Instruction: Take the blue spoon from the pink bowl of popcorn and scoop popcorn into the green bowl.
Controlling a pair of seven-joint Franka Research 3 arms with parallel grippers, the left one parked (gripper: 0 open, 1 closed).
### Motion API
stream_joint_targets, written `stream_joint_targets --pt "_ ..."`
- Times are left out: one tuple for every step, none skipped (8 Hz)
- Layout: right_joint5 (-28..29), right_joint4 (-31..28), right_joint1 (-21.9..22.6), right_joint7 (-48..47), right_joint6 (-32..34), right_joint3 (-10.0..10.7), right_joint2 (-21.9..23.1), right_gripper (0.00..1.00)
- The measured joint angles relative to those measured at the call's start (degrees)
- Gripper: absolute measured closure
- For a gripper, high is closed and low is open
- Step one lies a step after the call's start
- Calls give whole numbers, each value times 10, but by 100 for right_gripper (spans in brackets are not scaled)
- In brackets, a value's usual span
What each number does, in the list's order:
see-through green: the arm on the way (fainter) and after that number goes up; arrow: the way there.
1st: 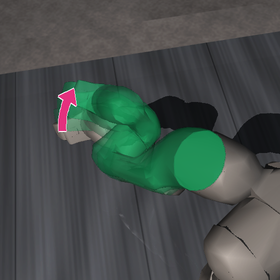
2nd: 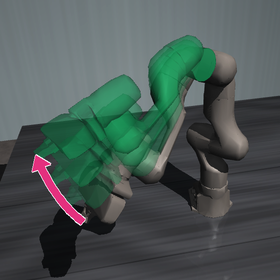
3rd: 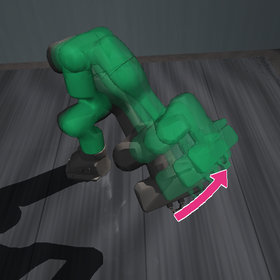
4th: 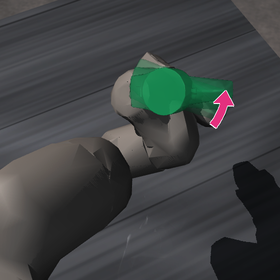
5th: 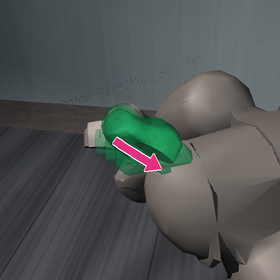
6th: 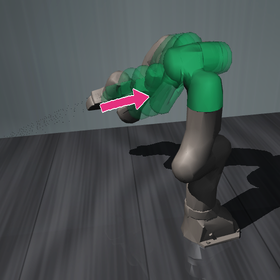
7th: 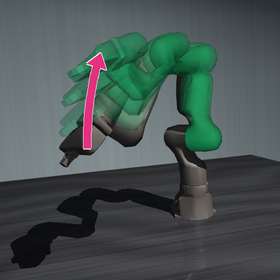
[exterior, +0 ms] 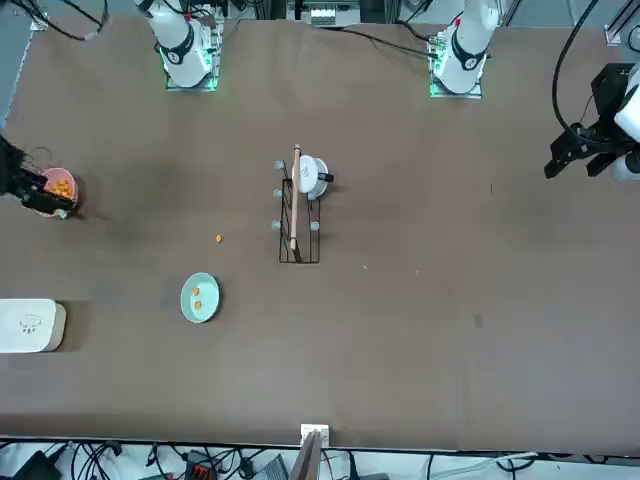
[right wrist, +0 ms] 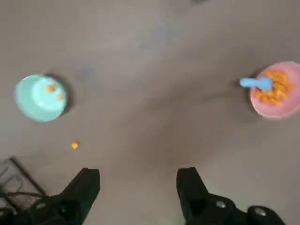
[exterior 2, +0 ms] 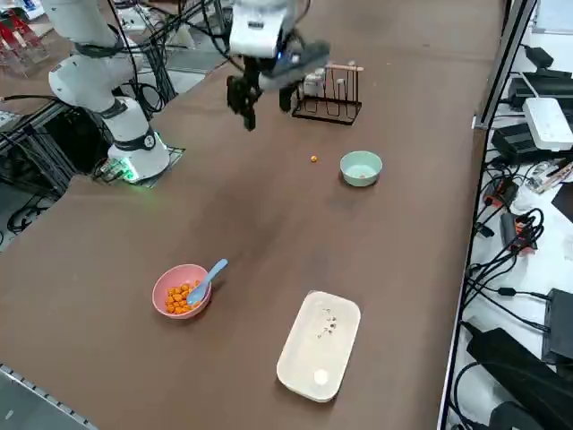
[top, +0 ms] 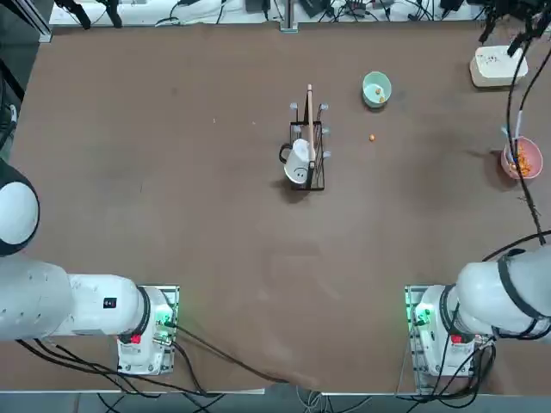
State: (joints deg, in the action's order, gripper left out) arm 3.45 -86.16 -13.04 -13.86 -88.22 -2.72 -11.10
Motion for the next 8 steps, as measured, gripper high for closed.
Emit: stream_joint_targets --pt "-13 0 18 70 -6 -4 17 0" --pt "-30 -8 48 118 -14 -8 36 0" --pt "-35 -34 76 130 -23 -10 64 0" --pt "-35 -75 92 131 -34 -10 98 0" --pt "-34 -107 97 132 -42 -5 125 0" --pt "-32 -123 102 133 -47 7 139 0" --pt "-31 -128 104 134 -50 18 143 0" --pt "-30 -128 104 136 -52 23 143 0"
